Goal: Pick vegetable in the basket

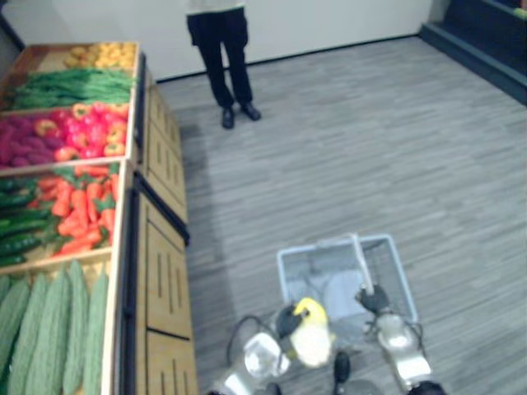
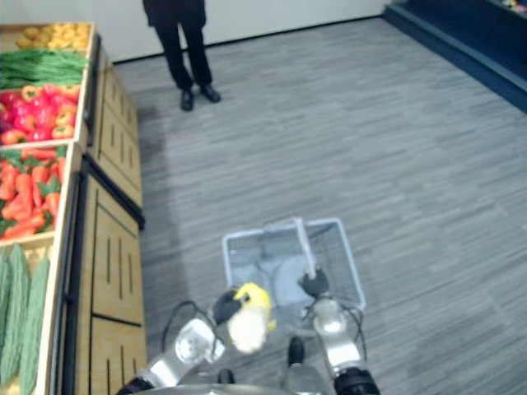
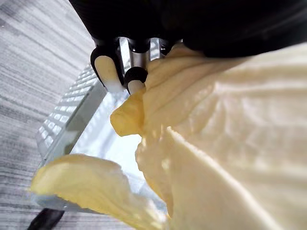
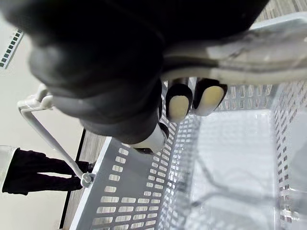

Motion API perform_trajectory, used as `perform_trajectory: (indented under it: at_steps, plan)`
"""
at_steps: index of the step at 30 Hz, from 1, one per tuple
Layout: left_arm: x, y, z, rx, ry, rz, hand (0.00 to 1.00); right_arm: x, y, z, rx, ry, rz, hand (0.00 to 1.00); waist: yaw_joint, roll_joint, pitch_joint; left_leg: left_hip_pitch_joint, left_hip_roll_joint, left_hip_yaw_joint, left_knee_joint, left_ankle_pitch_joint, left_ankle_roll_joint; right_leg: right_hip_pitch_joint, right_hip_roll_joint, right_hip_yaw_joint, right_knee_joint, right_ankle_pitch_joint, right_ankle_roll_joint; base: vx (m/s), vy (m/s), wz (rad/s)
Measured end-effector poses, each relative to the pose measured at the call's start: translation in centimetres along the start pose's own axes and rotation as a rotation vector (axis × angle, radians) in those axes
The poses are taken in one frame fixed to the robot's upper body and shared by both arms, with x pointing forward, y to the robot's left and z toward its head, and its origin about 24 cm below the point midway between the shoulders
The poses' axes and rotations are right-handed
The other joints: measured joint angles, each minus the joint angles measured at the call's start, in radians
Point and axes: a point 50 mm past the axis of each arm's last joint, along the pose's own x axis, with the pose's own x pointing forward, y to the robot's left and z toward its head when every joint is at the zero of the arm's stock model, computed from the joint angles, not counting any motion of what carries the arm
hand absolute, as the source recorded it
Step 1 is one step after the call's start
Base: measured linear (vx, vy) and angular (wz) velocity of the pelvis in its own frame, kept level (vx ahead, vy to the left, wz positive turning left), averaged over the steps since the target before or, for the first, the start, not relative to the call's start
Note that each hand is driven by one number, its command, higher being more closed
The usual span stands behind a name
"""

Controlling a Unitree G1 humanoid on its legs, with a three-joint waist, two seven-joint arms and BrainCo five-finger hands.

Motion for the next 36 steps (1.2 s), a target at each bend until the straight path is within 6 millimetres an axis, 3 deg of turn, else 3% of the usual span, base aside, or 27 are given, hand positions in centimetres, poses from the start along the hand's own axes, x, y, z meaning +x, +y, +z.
perform_trajectory:
  at_steps: [8,9,22,36]
  plan:
    - [1.2,0.1,0.6,0.111,-0.019,-0.039,1.00,-0.3,2.1,0.4,-0.013,-0.020,0.114,1.00,-0.002,-0.017,0.003,0.001,-0.007,-0.004,-0.018,0.014,0.006,-0.003,-0.006,-0.004,-0.006,0.002,0.004,-0.01,0.005,0.02]
    - [1.3,0.3,0.6,0.120,-0.019,-0.034,0.00,-0.4,2.3,0.4,-0.015,-0.021,0.127,1.00,-0.003,-0.020,0.005,0.002,-0.007,-0.003,-0.018,0.014,0.006,-0.004,-0.006,-0.004,-0.007,0.002,0.004,0.00,0.000,0.00]
    - [1.9,1.8,0.4,0.194,0.005,0.049,0.00,-1.4,3.0,-0.2,-0.013,-0.015,0.184,1.00,-0.006,-0.054,0.025,0.023,-0.015,0.022,-0.048,0.016,0.008,-0.009,-0.007,0.018,-0.007,0.003,0.005,0.01,0.009,-0.05]
    - [1.3,4.5,-0.6,0.112,0.061,0.228,0.00,-2.2,0.1,-2.9,0.052,0.079,0.049,1.00,-0.022,-0.060,0.028,0.033,-0.015,0.028,-0.047,0.013,0.003,-0.003,-0.007,0.025,-0.007,0.003,0.006,0.00,-0.001,0.00]
